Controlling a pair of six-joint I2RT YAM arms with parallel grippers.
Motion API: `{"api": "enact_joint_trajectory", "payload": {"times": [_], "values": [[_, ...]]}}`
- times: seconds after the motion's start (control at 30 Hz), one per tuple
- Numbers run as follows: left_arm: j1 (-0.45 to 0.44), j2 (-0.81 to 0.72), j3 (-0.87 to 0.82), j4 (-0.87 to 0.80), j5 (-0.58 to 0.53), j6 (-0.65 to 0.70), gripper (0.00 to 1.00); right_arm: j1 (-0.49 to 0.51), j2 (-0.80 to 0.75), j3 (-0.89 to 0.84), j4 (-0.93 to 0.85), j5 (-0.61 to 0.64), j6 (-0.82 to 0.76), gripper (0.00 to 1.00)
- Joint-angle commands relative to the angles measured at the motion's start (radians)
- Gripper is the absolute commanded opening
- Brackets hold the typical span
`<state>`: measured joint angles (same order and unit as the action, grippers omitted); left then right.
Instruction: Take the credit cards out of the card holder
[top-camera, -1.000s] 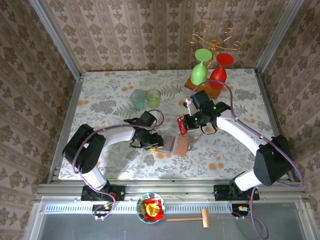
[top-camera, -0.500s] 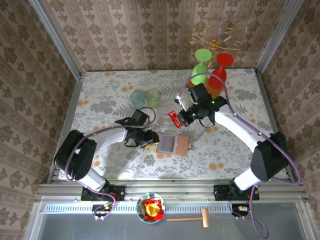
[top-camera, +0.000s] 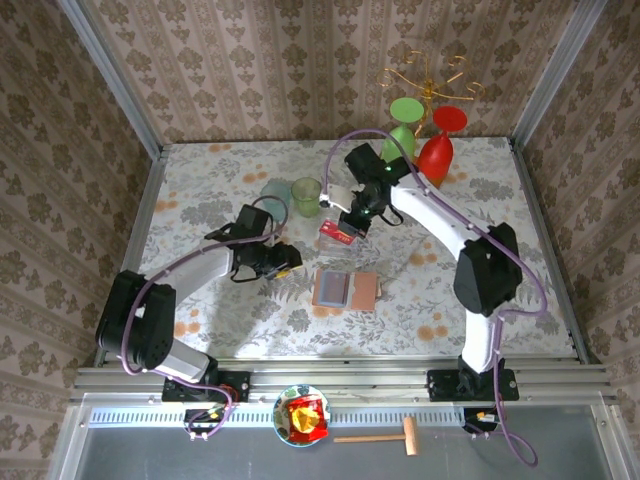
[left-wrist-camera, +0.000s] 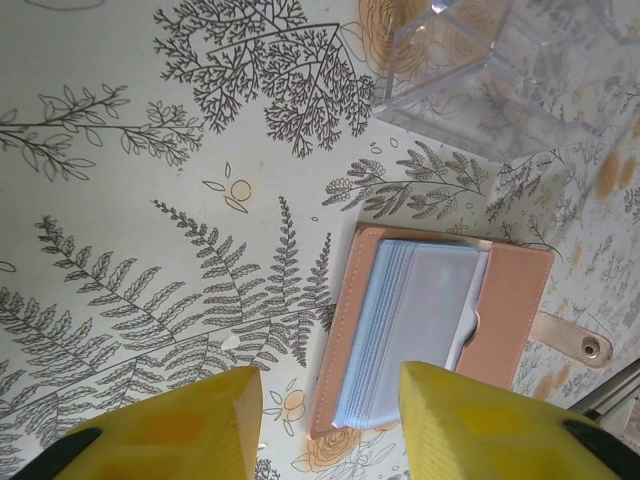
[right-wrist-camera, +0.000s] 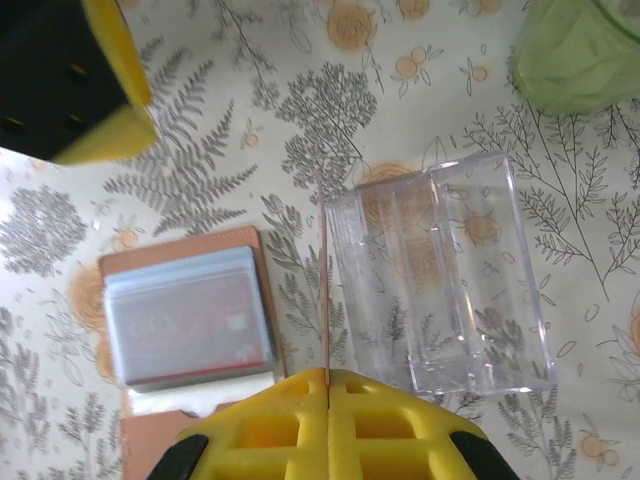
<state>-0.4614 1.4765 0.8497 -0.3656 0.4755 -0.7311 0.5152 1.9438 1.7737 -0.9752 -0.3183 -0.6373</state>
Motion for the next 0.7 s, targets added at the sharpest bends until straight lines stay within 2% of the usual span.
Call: {"api": "enact_joint_trajectory", "payload": {"times": [0.0,0.47,0.67], "values": [[0.031,-0.015,0.0,-0.013,0.006,0.047,0.41,0.005,0.061,0.083,-0.121,0.056,-0.108,0.0],[0.037,-0.006,0.0,0.036,-0.023,0.013,0.41,0.005,0.274,0.303,-0.268,0.145,-0.217,0.0],[0.041,-0.005,-0.015,0.049,-0.014,0.003,0.41,0.005,0.333,0.358,-0.324,0.104,-0.254,0.0]]}}
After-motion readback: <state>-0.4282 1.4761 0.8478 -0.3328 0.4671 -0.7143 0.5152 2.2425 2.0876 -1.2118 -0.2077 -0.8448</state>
